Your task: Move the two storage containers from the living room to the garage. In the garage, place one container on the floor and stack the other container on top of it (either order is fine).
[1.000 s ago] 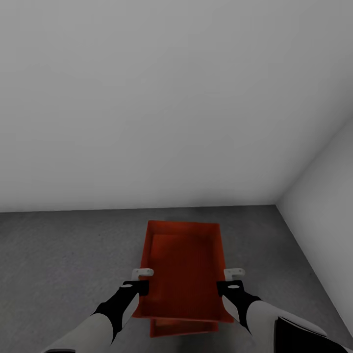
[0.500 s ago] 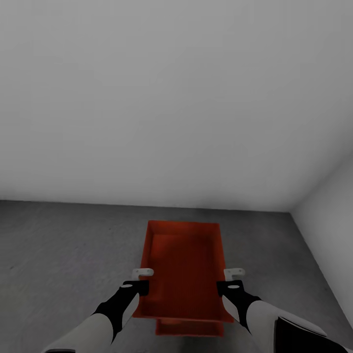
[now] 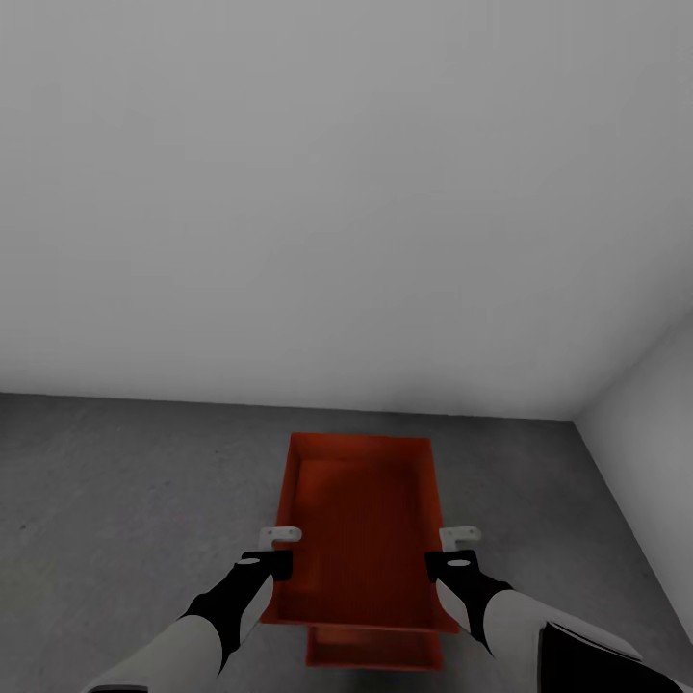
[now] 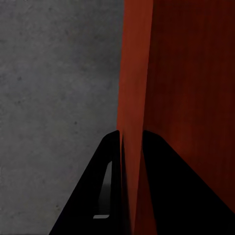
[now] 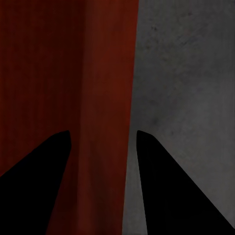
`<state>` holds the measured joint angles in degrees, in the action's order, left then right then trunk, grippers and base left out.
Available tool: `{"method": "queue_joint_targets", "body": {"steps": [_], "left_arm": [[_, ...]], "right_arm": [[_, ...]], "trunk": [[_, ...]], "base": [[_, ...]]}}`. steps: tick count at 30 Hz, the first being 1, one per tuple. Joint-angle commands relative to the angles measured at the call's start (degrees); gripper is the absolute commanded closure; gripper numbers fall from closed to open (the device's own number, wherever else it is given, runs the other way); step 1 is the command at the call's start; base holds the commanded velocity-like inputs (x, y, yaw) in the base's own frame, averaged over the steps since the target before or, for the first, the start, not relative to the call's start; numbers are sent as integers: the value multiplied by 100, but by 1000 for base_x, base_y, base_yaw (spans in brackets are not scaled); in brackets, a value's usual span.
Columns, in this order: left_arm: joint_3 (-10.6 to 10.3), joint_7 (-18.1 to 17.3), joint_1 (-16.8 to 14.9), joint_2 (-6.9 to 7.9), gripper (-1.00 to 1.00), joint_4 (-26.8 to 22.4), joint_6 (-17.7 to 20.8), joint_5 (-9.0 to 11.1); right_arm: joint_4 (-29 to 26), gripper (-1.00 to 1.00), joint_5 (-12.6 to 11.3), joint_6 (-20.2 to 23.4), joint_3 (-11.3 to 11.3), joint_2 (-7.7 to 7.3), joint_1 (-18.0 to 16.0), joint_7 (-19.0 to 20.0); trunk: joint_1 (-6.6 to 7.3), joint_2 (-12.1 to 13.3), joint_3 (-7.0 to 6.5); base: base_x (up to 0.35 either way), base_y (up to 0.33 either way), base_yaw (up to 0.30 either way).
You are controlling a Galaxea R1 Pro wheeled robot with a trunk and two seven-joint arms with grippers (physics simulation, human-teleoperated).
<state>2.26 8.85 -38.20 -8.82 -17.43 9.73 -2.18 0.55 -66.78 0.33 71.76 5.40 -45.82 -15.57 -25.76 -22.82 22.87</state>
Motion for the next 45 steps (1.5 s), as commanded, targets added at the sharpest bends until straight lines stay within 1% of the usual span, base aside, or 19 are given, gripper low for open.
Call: {"method": "queue_joint_targets", "body": {"steps": [1, 5, 16, 39, 45], "left_arm": [[164, 7, -3, 30, 100, -12, 42, -54], [168, 10, -3, 23, 100, -11, 45, -54], [170, 11, -3, 26, 100, -13, 42, -54], [162, 13, -3, 23, 100, -12, 37, -54], [165, 19, -3, 21, 100, -13, 37, -54]], "right_arm": [[41, 100, 7, 2, 57, -4, -6, -25], [41, 100, 7, 2, 57, -4, -6, -25], [41, 100, 7, 2, 58, -4, -6, -25], [41, 100, 7, 2, 61, -4, -6, -25], [41, 100, 7, -3, 62, -4, -6, -25]], "trunk": [[-3, -10, 8], [-3, -10, 8], [-3, -10, 8], [-3, -10, 8], [-3, -10, 8]], "base": [[6, 0, 0], [-87, -69, 0], [-200, -182, 0], [-8, -10, 0], [-100, -120, 0]]}}
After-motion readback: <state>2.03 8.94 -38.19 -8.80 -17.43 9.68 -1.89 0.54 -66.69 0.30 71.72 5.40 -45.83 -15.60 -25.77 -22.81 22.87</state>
